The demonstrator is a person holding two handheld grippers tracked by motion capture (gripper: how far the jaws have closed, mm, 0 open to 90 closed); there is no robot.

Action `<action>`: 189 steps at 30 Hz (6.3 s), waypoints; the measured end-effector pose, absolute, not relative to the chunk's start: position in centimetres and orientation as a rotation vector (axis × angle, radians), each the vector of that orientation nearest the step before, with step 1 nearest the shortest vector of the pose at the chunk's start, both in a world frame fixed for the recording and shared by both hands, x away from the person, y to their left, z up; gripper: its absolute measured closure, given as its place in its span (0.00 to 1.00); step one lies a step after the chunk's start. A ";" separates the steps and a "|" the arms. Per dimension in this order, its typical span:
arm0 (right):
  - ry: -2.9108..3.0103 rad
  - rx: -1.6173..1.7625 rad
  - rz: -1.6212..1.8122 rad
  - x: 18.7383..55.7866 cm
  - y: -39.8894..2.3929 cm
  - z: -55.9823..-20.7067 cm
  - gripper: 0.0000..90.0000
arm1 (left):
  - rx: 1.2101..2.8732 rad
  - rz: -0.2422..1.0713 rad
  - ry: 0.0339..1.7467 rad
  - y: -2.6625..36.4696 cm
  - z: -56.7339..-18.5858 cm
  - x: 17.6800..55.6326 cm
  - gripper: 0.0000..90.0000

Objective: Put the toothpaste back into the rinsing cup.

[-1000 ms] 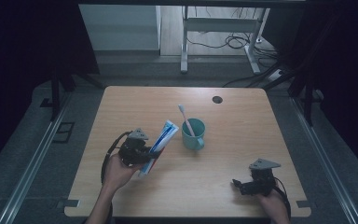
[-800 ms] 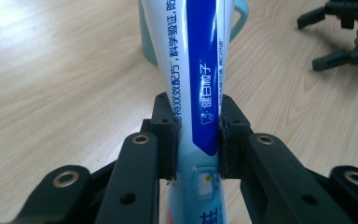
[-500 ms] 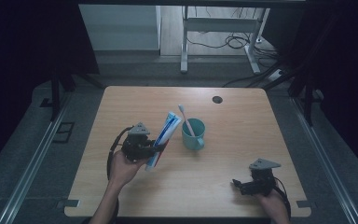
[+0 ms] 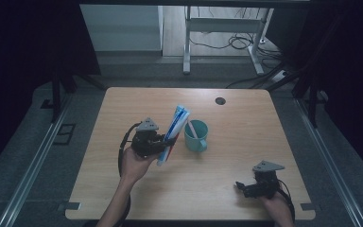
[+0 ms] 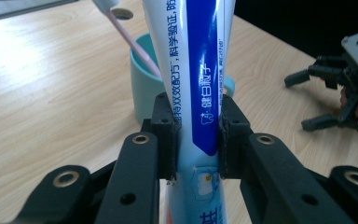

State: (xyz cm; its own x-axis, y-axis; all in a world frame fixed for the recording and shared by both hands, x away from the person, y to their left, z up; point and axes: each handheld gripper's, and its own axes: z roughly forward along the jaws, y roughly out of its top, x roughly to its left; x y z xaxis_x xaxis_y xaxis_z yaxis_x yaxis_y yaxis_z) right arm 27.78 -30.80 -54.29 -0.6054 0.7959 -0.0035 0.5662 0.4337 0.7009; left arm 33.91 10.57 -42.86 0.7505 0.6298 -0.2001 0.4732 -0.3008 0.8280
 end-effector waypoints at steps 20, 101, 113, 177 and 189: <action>2.357 1.168 0.960 27.8 -30.8 -54.3 0.00 | 1.892 0.282 0.817 7.8 -41.3 36.2 0.81; 2.373 1.146 0.969 27.7 -30.8 -54.3 0.00 | 1.826 0.420 0.870 0.0 -46.1 41.2 0.80; 2.376 1.144 0.970 27.7 -30.7 -54.3 0.00 | 1.829 0.423 0.886 0.0 -46.9 40.9 0.80; 2.377 1.141 0.972 27.7 -30.7 -54.3 0.00 | 1.884 0.358 0.875 1.3 -46.4 39.3 0.42; 2.377 1.141 0.972 27.7 -30.7 -54.3 0.00 | 1.942 0.360 0.862 1.2 -45.8 38.6 0.24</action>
